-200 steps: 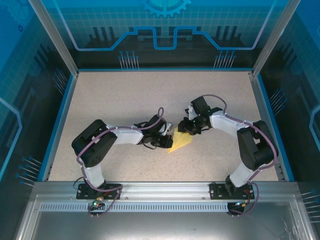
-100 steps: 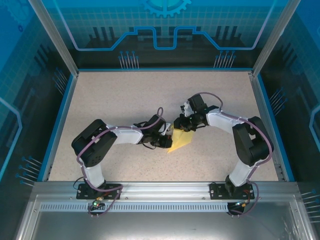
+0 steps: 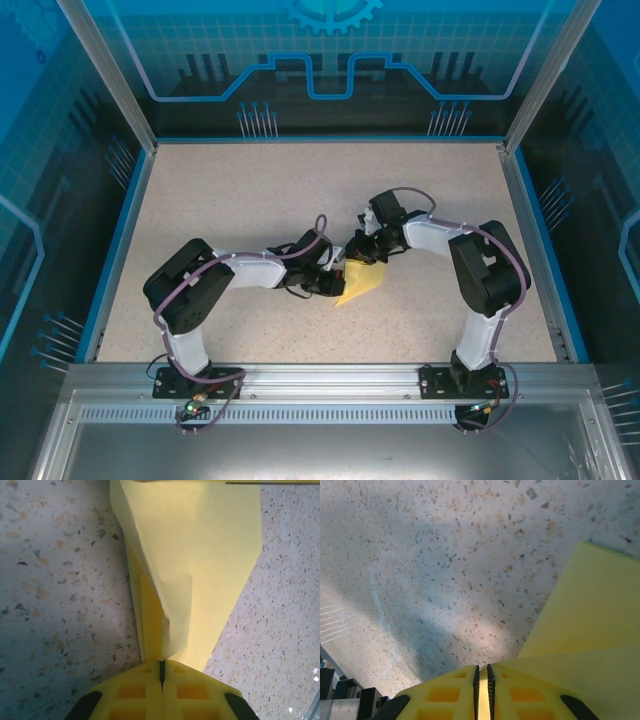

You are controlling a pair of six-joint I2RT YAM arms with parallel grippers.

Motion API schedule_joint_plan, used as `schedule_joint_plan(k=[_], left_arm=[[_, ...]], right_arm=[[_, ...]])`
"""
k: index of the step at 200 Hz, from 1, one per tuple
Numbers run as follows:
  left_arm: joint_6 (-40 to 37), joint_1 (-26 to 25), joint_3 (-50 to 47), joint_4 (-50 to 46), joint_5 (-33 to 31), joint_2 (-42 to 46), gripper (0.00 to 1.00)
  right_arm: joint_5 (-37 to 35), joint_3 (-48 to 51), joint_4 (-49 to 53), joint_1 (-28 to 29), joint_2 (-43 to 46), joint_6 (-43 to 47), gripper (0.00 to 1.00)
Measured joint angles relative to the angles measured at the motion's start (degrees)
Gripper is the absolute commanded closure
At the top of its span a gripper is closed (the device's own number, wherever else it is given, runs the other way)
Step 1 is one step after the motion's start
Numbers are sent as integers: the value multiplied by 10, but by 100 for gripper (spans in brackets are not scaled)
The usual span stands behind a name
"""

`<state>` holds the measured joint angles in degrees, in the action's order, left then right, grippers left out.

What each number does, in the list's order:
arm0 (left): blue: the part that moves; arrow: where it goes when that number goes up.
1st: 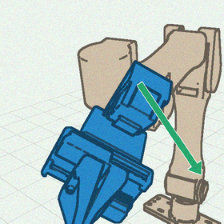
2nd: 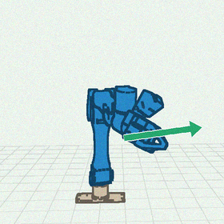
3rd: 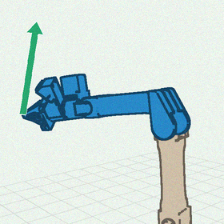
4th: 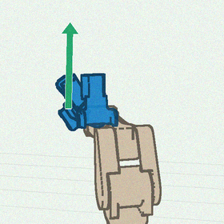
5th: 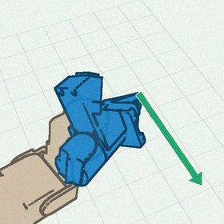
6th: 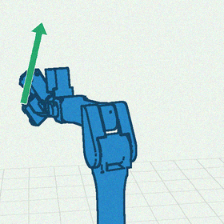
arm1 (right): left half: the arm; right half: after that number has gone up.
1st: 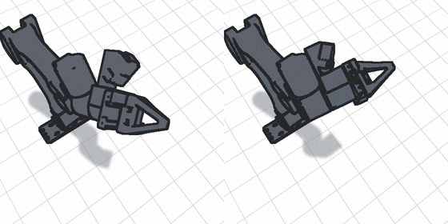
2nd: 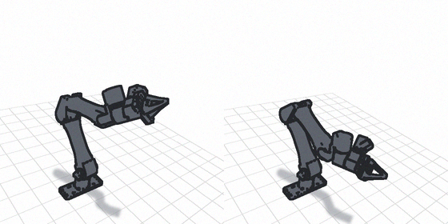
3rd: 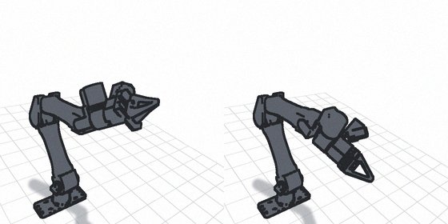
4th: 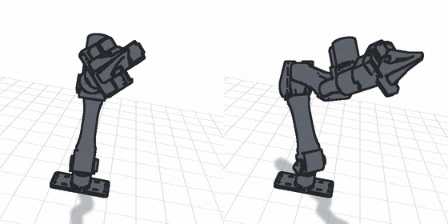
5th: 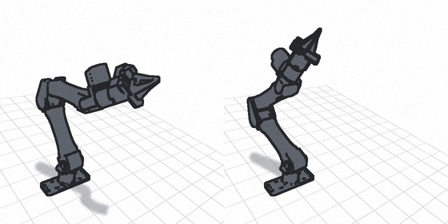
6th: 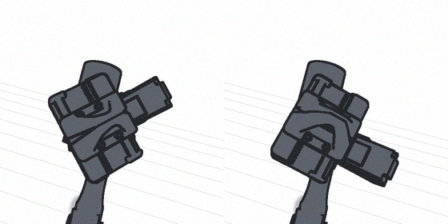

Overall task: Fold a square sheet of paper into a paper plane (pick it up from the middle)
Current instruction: Fourth fold the wing at the center of the table.

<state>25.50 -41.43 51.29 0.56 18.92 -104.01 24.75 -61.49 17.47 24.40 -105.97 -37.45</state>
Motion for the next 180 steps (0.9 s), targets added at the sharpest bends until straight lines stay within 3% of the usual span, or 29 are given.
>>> schedule_joint_plan(k=[111,180], left_arm=[[-6,0,7,-1,10,-6,95],[-17,0,12,-4,15,-11,86]], right_arm=[[-46,0,15,-10,-20,24,85],[-47,0,16,-13,-20,31,85]])
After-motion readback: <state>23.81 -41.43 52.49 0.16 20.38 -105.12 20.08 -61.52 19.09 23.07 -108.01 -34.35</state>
